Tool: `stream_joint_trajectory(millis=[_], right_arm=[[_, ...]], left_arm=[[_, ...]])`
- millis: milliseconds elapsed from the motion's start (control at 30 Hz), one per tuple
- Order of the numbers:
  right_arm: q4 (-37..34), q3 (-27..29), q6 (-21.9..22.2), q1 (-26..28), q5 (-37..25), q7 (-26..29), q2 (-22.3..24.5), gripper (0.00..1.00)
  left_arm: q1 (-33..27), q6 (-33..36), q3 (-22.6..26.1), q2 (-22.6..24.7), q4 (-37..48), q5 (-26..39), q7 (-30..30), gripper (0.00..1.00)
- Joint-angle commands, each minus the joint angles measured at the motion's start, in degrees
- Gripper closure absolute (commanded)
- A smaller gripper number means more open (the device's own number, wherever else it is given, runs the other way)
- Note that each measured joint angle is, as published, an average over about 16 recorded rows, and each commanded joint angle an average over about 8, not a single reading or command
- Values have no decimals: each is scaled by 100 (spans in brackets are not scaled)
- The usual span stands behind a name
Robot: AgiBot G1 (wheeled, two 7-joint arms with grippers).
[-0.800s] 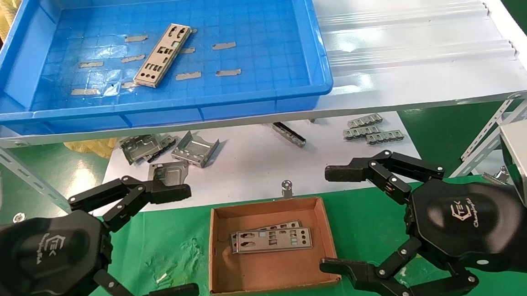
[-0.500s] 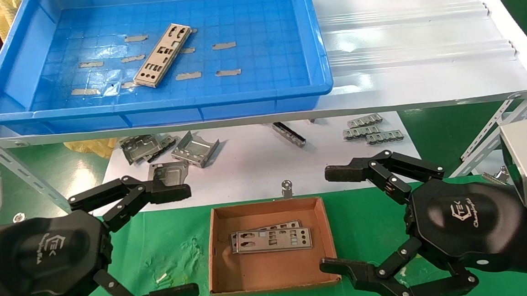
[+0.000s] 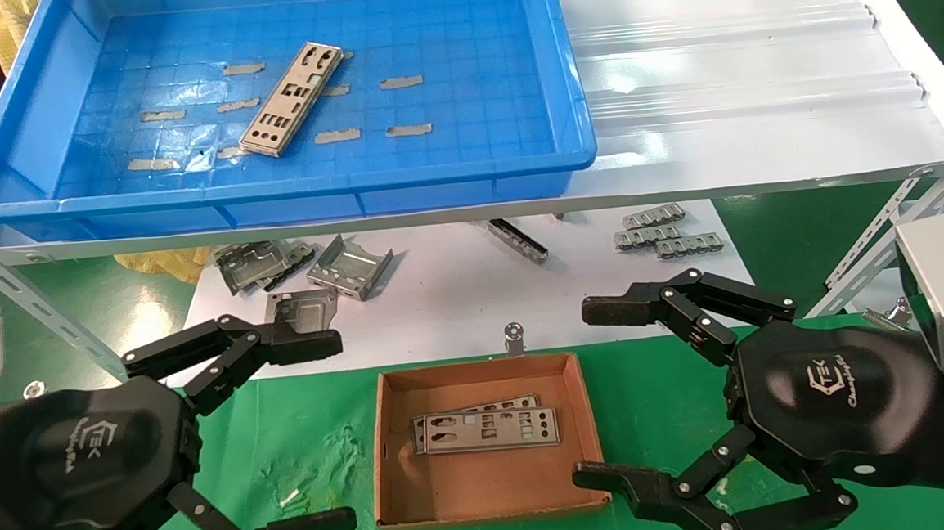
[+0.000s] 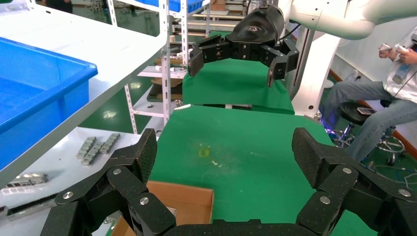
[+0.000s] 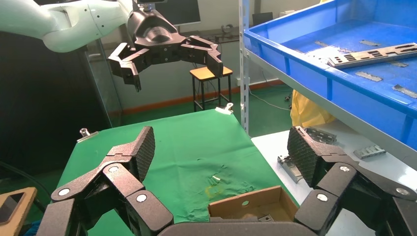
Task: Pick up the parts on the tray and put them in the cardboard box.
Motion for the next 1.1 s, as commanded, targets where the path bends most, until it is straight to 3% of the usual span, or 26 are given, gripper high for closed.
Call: stream_joint_trajectory(millis=[33, 1100], right_arm=[[0, 0, 0, 0, 0, 0, 0, 0], [0, 0, 0, 0, 0, 0, 0, 0]], left_arm=[[0, 0, 0, 0, 0, 0, 0, 0], [0, 0, 0, 0, 0, 0, 0, 0]])
